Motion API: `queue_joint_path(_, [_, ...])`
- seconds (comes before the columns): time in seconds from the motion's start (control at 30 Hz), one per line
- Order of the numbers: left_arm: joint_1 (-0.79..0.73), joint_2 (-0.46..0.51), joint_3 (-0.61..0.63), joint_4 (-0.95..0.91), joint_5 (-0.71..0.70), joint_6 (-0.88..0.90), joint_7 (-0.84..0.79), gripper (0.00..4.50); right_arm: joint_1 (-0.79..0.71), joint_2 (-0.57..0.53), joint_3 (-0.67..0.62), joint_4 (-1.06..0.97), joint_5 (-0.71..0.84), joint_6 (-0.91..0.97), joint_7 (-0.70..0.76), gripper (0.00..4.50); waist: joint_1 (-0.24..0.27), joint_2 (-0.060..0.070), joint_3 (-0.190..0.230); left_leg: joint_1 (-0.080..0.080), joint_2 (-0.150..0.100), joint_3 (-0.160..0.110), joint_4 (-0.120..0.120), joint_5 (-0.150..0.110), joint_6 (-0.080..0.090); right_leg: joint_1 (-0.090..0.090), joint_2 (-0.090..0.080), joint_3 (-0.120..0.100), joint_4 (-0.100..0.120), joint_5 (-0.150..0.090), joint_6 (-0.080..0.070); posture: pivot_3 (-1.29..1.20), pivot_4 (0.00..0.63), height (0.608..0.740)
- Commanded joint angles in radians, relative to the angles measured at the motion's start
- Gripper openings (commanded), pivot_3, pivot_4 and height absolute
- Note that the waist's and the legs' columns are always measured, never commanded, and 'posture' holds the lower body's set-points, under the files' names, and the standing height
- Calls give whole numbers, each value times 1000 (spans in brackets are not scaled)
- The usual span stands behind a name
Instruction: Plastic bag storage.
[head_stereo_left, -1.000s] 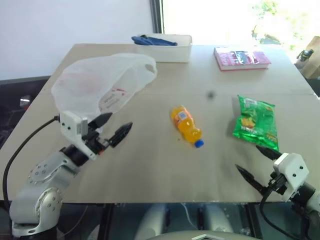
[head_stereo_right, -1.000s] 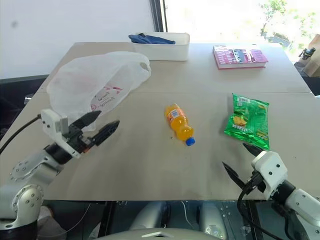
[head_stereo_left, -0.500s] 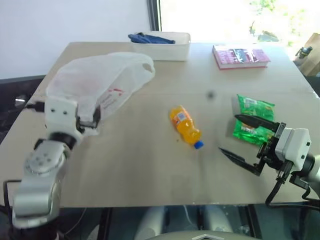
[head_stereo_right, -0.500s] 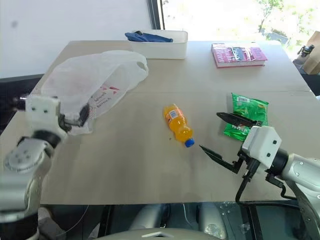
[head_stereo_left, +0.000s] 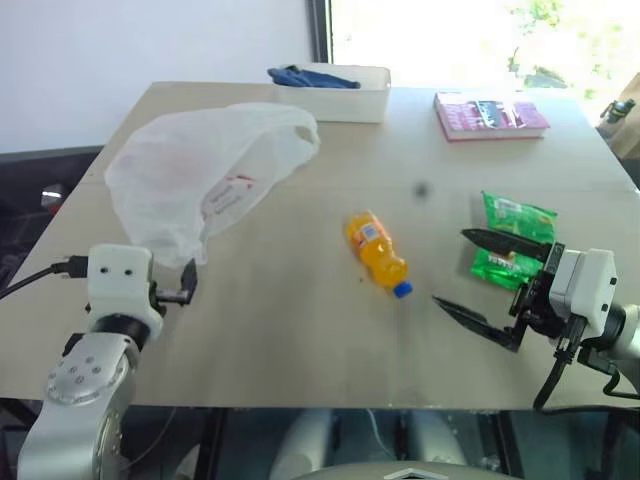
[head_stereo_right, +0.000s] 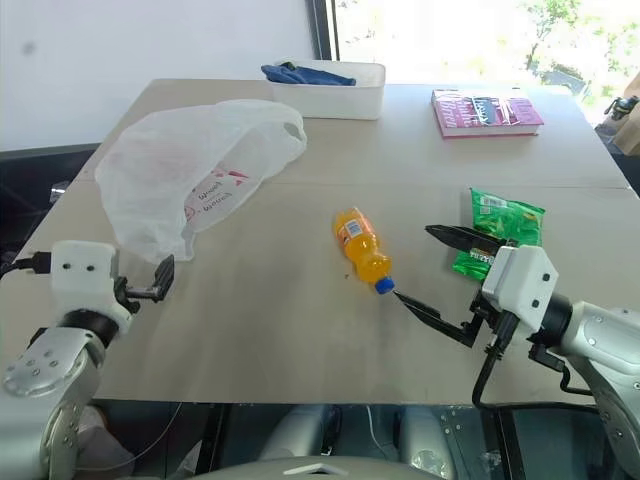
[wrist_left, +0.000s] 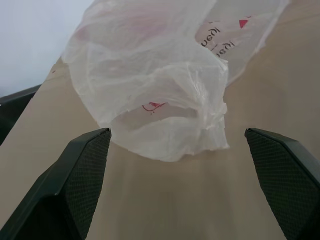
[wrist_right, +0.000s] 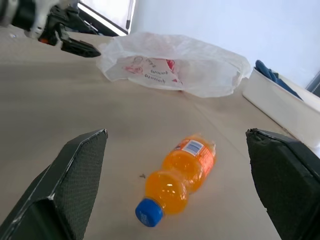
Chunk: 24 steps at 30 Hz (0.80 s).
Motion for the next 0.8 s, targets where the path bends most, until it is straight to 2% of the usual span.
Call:
queue_joint_path(0.03, [-56, -3, -19, 25, 15, 37, 19, 4442, 9, -11, -33, -29, 11, -39, 24, 4500, 0, 0, 0, 0, 0, 0, 0, 0, 0, 0, 0, 0, 0, 0, 0, 0, 150, 740])
queue_joint_path(0.4, [-206, -61, -79, 143, 39, 70, 54, 4442, 29, -29, -58, -44, 16, -61, 42, 4500, 1, -1, 0, 0, 0, 0, 0, 0, 0, 0, 0, 0, 0, 0, 0, 0, 150, 740])
queue_joint_path(0.5, [-230, -90, -67, 144, 12, 97, 54, 3777, 27, -35, -60, -46, 15, -66, 47, 4500, 1, -1, 0, -1, 0, 0, 0, 0, 0, 0, 0, 0, 0, 0, 0, 0, 150, 740])
queue_joint_path(0.6, [-244, -106, -48, 132, -3, 111, 45, 2442, 31, -36, -64, -47, 21, -71, 48, 4500, 0, -1, 0, -1, 0, 0, 0, 0, 0, 0, 0, 0, 0, 0, 0, 0, 150, 740])
queue_joint_path(0.63, [-247, -107, -43, 130, -9, 114, 41, 1768, 37, -36, -68, -45, 21, -75, 54, 4500, 0, -1, 0, -1, 0, 0, 0, 0, 0, 0, 0, 0, 0, 0, 0, 0, 150, 740])
queue_joint_path(0.67, [-248, -106, -40, 129, -13, 117, 38, 1532, 42, -36, -70, -44, 22, -77, 57, 4500, 1, -1, 0, -1, 0, 0, 0, 0, 0, 0, 0, 0, 0, 0, 0, 0, 150, 740])
queue_joint_path(0.77, [-247, -108, -26, 123, -36, 115, 20, 33, 59, -39, -90, -44, 36, -81, 69, 4500, 1, -1, 0, -1, 0, 0, 0, 0, 0, 0, 0, 0, 0, 0, 0, 0, 150, 740])
queue_joint_path(0.8, [-246, -108, -22, 119, -42, 116, 16, 33, 67, -40, -103, -42, 43, -82, 75, 4500, 1, -1, 0, -1, 0, 0, 0, 0, 0, 0, 0, 0, 0, 0, 0, 0, 150, 740])
